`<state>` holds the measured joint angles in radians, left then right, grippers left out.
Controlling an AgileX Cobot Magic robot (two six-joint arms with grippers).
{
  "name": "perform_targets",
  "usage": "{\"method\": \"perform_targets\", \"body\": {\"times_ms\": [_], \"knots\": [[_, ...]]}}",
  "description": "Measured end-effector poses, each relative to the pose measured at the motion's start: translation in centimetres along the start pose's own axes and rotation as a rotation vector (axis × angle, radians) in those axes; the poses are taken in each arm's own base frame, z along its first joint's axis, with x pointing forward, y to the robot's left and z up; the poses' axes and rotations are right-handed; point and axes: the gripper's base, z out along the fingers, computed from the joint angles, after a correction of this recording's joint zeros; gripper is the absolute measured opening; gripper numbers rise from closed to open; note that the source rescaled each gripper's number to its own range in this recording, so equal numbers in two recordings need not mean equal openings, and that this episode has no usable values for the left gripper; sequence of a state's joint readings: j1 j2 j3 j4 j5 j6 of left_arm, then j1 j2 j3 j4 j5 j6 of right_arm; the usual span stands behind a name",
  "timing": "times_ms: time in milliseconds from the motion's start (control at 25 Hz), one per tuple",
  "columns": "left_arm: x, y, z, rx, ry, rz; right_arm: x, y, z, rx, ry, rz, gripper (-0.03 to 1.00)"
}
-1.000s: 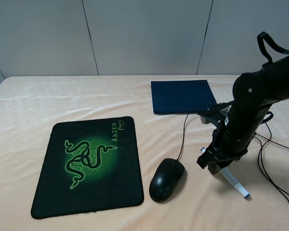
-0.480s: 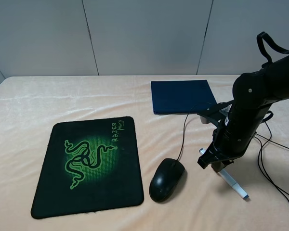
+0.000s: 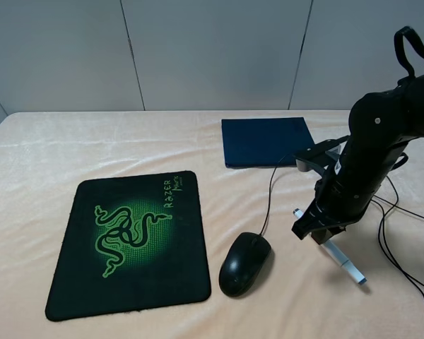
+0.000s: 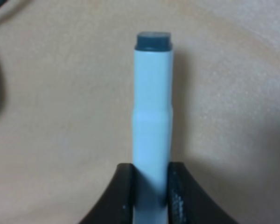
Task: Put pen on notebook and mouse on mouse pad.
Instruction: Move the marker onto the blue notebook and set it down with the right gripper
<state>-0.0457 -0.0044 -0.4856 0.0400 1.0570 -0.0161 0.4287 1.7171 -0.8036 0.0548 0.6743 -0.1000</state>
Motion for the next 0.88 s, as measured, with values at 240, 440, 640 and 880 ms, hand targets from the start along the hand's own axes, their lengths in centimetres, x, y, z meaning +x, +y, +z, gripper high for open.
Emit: {"method": "perform_targets", "body": {"times_ms": [240, 440, 640, 880], "knots": [[0.0, 0.0, 0.0, 0.000, 0.000, 0.000, -0.6, 0.0, -1.1, -0.005, 0.032, 0.014, 0.00], [0.0, 0.0, 0.0, 0.000, 0.000, 0.000, -1.0, 0.1, -1.9, -0.011, 0.064, 0.017, 0.00], [0.0, 0.0, 0.0, 0.000, 0.000, 0.000, -1.5, 0.2, -3.1, -0.023, 0.066, 0.025, 0.00], [0.0, 0.0, 0.0, 0.000, 0.000, 0.000, -2.2, 0.3, -5.5, -0.029, 0.067, 0.021, 0.00]]}}
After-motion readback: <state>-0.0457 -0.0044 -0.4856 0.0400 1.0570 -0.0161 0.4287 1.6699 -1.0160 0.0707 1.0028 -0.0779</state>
